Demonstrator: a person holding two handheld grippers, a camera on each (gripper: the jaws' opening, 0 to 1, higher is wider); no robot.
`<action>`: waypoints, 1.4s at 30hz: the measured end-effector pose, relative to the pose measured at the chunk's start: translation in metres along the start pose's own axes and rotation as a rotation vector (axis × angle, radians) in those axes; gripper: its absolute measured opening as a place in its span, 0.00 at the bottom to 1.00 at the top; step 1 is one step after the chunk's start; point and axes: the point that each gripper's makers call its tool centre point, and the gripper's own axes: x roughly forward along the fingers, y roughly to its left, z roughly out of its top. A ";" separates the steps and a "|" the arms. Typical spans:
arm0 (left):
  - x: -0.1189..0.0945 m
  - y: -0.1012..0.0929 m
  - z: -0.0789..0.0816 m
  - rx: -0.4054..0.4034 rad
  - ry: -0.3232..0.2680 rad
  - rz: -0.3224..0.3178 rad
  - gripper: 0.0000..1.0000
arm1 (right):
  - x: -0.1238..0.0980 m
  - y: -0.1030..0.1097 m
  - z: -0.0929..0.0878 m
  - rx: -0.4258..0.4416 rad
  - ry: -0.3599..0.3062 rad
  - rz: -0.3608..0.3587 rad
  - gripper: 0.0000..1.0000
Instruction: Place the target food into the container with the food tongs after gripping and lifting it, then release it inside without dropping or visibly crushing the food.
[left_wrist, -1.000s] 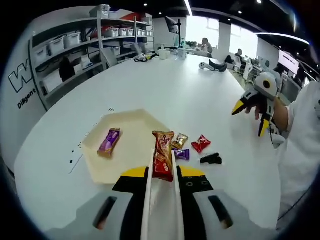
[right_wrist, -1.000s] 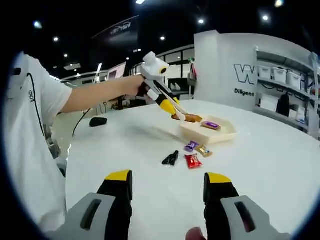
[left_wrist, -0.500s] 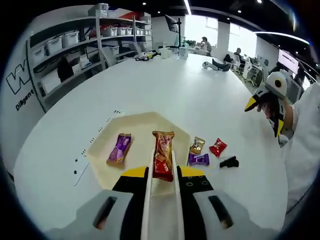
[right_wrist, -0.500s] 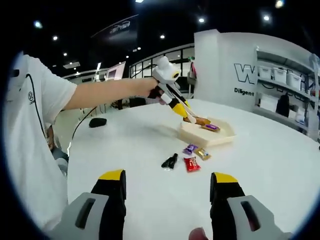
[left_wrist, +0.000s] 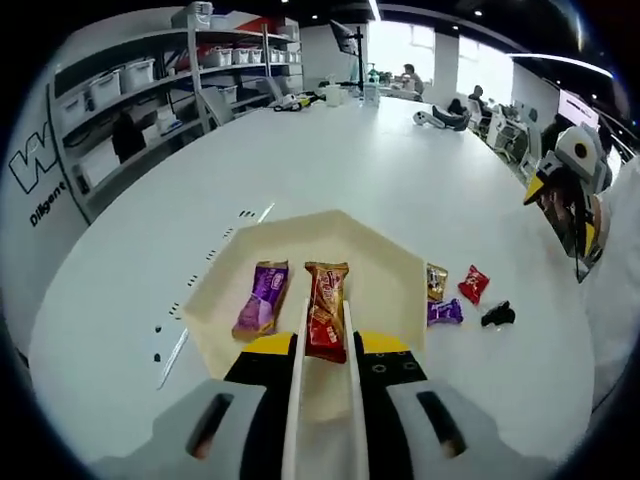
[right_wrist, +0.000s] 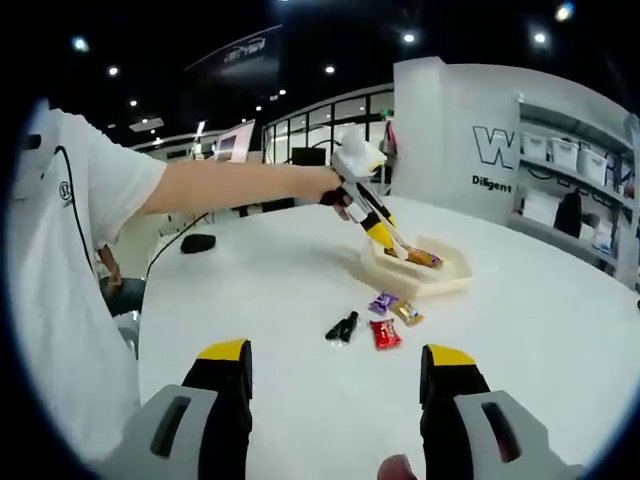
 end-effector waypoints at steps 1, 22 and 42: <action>0.001 0.001 0.000 -0.002 -0.002 -0.003 0.20 | 0.000 0.000 0.000 -0.002 0.001 -0.002 0.65; 0.025 0.014 -0.004 0.055 0.037 -0.018 0.20 | -0.003 -0.004 -0.006 0.010 0.023 -0.007 0.65; 0.019 0.021 -0.003 0.131 0.082 -0.053 0.21 | 0.000 -0.007 -0.010 0.015 0.028 -0.003 0.64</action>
